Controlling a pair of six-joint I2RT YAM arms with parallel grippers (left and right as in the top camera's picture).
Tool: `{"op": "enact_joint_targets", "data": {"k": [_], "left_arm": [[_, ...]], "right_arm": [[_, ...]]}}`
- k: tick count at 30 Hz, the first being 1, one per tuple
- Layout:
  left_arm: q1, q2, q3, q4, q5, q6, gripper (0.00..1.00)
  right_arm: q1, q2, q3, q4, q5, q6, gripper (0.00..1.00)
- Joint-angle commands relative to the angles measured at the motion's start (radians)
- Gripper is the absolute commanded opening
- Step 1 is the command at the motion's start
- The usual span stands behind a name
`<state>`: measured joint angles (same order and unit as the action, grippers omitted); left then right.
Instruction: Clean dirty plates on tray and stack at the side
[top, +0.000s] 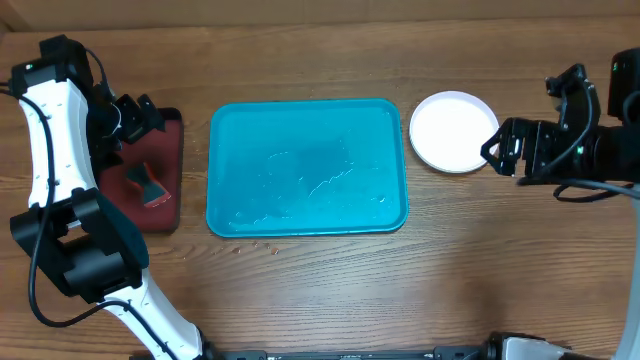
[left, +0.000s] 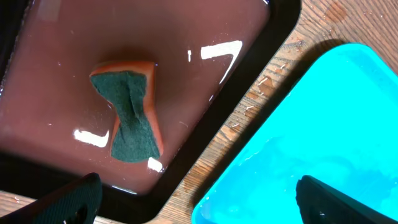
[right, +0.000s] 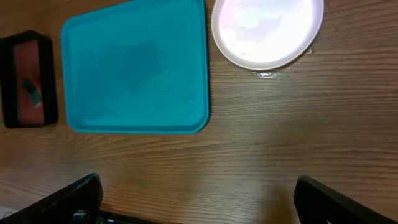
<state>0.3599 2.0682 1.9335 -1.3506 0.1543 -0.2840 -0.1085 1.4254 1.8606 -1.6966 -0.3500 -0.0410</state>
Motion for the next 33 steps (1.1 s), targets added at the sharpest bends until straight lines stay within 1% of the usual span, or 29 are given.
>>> {"op": "enact_joint_targets", "data": {"k": [1, 3, 25, 30, 33], "left_arm": [[-0.007, -0.020, 0.014, -0.002, 0.011, 0.015, 1.00], [-0.007, -0.020, 0.014, -0.002, 0.011, 0.015, 1.00], [-0.007, -0.020, 0.014, 0.001, 0.011, 0.015, 1.00], [-0.007, -0.020, 0.014, 0.001, 0.011, 0.015, 0.99], [-0.007, -0.020, 0.014, 0.001, 0.011, 0.015, 1.00]], "right_arm": [[0.005, -0.013, 0.005, 0.003, -0.058, 0.019, 1.00], [0.005, -0.010, 0.005, 0.004, -0.062, 0.037, 1.00], [0.005, 0.003, 0.003, 0.003, -0.045, 0.034, 1.00], [0.005, -0.072, -0.035, 0.018, -0.043, 0.034, 1.00], [0.010, -0.169, -0.106, 0.091, -0.044, 0.034, 1.00]]}}
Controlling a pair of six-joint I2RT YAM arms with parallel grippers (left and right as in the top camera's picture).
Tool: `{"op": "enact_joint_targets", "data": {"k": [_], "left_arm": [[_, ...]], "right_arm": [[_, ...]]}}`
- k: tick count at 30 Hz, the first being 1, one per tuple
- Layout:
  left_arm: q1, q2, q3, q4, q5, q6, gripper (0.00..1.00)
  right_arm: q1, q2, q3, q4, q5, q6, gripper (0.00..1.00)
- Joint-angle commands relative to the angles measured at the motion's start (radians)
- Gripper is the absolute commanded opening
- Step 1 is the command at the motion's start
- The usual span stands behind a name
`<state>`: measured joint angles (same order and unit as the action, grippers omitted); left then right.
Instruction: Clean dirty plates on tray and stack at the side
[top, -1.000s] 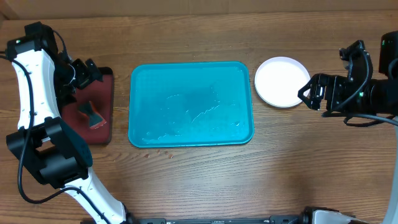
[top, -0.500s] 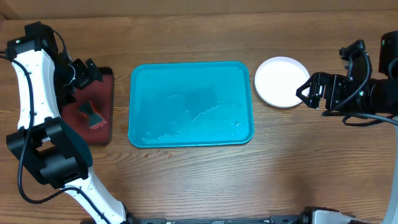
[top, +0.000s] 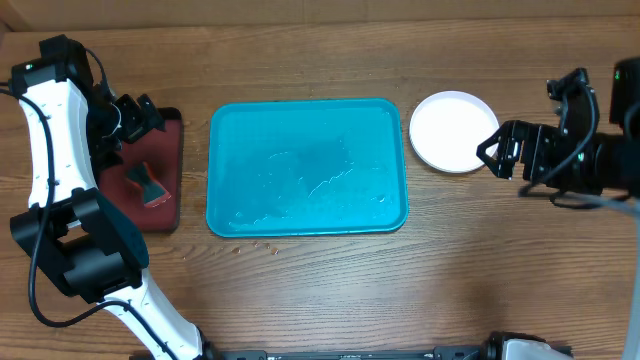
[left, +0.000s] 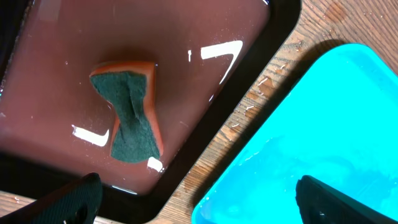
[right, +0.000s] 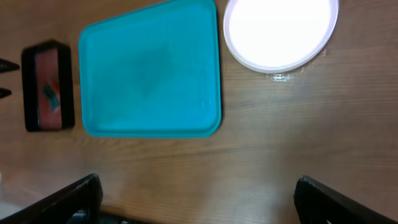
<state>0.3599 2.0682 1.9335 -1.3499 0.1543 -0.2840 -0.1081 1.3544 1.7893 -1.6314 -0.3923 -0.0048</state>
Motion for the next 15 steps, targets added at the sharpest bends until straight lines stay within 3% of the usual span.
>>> {"op": "enact_joint_targets", "data": {"k": [1, 9, 15], "left_arm": [[-0.007, -0.020, 0.014, 0.000, 0.011, 0.015, 1.00], [-0.007, -0.020, 0.014, 0.000, 0.011, 0.015, 1.00], [-0.007, -0.020, 0.014, 0.000, 0.011, 0.015, 1.00]], "right_arm": [[0.016, -0.151, -0.079, 0.077, -0.002, -0.002, 1.00], [0.143, -0.553, -0.486, 0.392, 0.040, -0.004, 1.00], [0.147, -0.752, -0.789, 0.558, 0.043, -0.004, 1.00]]}}
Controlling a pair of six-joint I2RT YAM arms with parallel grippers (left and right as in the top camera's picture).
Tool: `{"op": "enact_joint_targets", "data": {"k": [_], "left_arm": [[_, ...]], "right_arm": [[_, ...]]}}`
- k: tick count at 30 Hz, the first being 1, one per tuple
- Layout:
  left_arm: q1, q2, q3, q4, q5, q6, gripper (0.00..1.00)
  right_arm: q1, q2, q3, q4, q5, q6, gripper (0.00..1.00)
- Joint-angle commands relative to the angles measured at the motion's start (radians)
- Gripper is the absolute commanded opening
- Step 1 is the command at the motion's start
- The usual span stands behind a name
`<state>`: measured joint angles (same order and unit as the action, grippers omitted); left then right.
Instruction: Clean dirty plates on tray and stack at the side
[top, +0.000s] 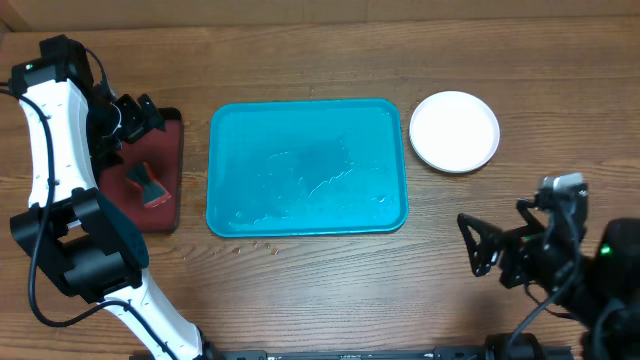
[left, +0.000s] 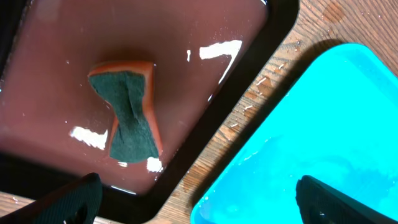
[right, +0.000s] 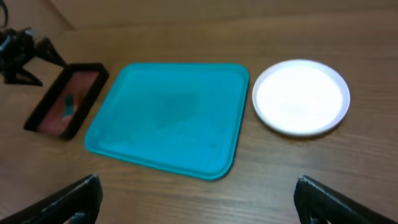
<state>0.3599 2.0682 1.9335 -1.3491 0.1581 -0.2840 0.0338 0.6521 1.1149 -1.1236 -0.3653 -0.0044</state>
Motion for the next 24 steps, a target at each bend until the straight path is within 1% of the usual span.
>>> {"op": "enact_joint_targets", "data": {"k": [1, 6, 12, 17, 24], "left_arm": [[-0.007, -0.020, 0.014, 0.000, 0.007, 0.015, 1.00], [-0.007, -0.020, 0.014, 0.000, 0.007, 0.015, 1.00], [-0.007, -0.020, 0.014, 0.000, 0.007, 0.015, 1.00], [-0.007, -0.020, 0.014, 0.000, 0.007, 0.015, 1.00], [-0.007, -0.020, 0.014, 0.000, 0.007, 0.015, 1.00]], "right_arm": [[0.005, -0.085, -0.172, 0.103, 0.016, -0.002, 1.00], [0.006, -0.252, -0.436, 0.348, -0.017, -0.001, 1.00], [0.017, -0.425, -0.703, 0.587, -0.021, 0.002, 1.00], [0.017, -0.546, -0.849, 0.753, -0.017, 0.002, 1.00], [0.016, -0.638, -0.953, 0.879, 0.027, 0.002, 1.00]]}}
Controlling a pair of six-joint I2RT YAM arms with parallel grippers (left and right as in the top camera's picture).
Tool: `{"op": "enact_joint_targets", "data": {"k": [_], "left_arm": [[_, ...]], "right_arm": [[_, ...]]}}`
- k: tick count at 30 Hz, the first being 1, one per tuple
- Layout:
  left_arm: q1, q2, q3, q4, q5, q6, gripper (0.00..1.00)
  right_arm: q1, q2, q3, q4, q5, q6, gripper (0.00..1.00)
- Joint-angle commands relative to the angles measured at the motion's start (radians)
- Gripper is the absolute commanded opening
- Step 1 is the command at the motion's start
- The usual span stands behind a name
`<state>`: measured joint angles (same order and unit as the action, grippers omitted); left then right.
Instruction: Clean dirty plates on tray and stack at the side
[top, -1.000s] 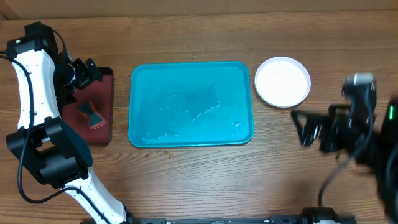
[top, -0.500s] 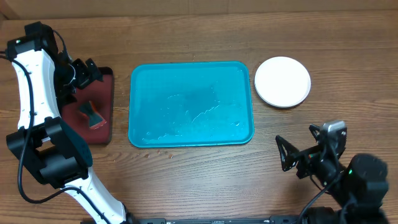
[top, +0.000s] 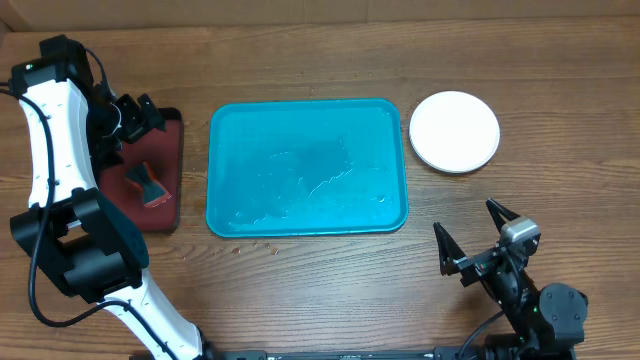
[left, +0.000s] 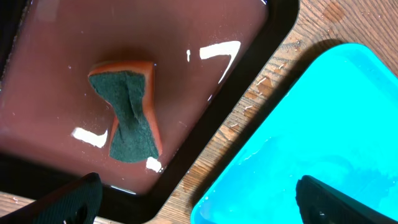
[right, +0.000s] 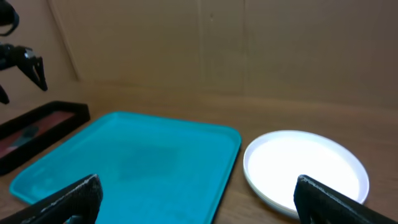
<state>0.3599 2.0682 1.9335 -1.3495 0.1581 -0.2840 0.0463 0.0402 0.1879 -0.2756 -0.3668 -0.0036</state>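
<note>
The turquoise tray lies wet and bare at the table's middle, also in the right wrist view. A white plate rests on the wood to the tray's right, seen too by the right wrist. My left gripper hangs open over the dark basin of brownish water, where an orange and green sponge lies. My right gripper stands open and empty near the front right edge, facing tray and plate.
A cardboard wall backs the table. Small crumbs lie on the wood before the tray. The tray's corner sits close beside the basin's rim.
My right arm has drawn back farther to the front right edge and tipped up, so its camera now looks level across the table. The left arm, sponge and plate are unchanged.
My right gripper stood open just right of the white plate at the two oldest moments. Then it was away from the plate, toward the front of the table, and now sits low at the front right. The left gripper stayed open over the basin throughout.
</note>
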Motion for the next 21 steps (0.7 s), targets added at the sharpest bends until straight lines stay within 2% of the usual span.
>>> {"op": "enact_joint_targets", "data": {"k": [1, 11, 21], "left_arm": [[-0.007, -0.020, 0.014, 0.000, 0.007, 0.015, 1.00], [-0.007, -0.020, 0.014, 0.000, 0.007, 0.015, 1.00], [-0.007, -0.020, 0.014, 0.000, 0.007, 0.015, 1.00]], "right_arm": [[0.003, -0.029, -0.036, 0.050, 0.034, 0.001, 1.00], [0.003, -0.037, -0.080, 0.138, 0.152, 0.002, 1.00], [0.003, -0.037, -0.181, 0.266, 0.224, 0.072, 1.00]]}}
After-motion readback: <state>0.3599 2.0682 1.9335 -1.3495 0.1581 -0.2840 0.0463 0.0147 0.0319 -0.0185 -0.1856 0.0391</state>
